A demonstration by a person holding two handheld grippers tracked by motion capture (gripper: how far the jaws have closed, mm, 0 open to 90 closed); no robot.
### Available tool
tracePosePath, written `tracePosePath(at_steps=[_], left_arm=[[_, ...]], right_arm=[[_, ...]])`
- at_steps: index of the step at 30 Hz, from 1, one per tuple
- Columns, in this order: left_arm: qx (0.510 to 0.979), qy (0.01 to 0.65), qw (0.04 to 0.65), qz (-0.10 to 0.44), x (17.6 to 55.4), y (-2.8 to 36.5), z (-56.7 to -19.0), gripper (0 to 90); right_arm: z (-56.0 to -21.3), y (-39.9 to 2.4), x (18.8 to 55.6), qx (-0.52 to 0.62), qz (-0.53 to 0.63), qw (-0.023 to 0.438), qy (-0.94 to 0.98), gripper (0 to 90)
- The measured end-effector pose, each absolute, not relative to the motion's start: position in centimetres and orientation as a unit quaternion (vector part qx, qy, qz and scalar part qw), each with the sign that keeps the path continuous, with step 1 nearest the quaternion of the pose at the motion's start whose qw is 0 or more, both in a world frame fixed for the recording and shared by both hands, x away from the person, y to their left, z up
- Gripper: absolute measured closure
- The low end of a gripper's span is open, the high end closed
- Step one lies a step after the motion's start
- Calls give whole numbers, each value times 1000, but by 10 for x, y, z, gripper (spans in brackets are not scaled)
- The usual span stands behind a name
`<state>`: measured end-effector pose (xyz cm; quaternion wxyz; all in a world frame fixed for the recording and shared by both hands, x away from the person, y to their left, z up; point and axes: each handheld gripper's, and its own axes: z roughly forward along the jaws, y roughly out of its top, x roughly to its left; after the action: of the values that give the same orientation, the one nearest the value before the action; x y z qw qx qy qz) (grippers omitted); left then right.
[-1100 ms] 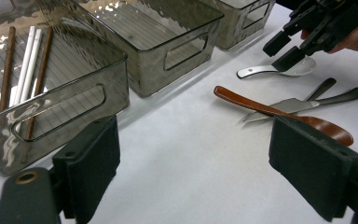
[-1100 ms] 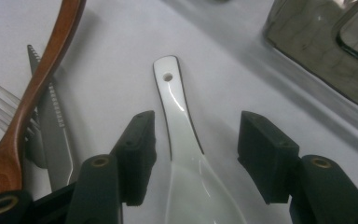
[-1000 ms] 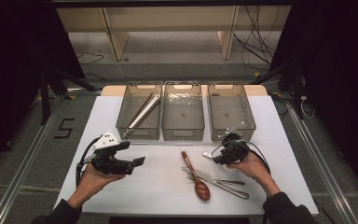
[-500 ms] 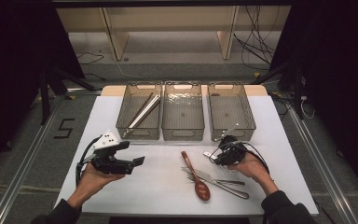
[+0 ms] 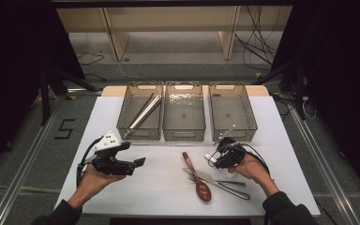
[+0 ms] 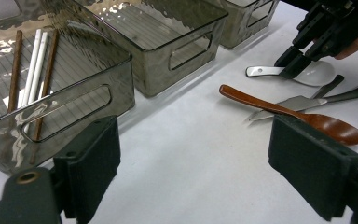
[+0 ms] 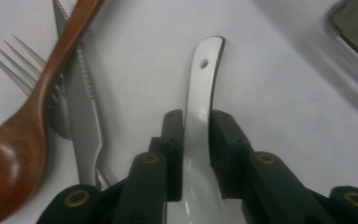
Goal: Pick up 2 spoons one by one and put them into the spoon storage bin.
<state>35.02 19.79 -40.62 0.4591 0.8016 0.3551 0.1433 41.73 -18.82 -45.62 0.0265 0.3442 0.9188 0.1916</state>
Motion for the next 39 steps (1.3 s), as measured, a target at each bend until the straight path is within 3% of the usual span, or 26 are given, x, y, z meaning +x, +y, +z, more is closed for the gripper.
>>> tracePosePath(at_steps=[15,18,39], left_arm=[[801,356,459,145,350,197,-406,164],[802,356,458,145,350,197,-406,165],[799,360,460,144,350,198,-407,168]], right_arm=[[-455,-185,420,349,184,4,919,800],[-452,-184,420,350,193,-8,917,859],[-453,-177,418,339,173,9,925,864]])
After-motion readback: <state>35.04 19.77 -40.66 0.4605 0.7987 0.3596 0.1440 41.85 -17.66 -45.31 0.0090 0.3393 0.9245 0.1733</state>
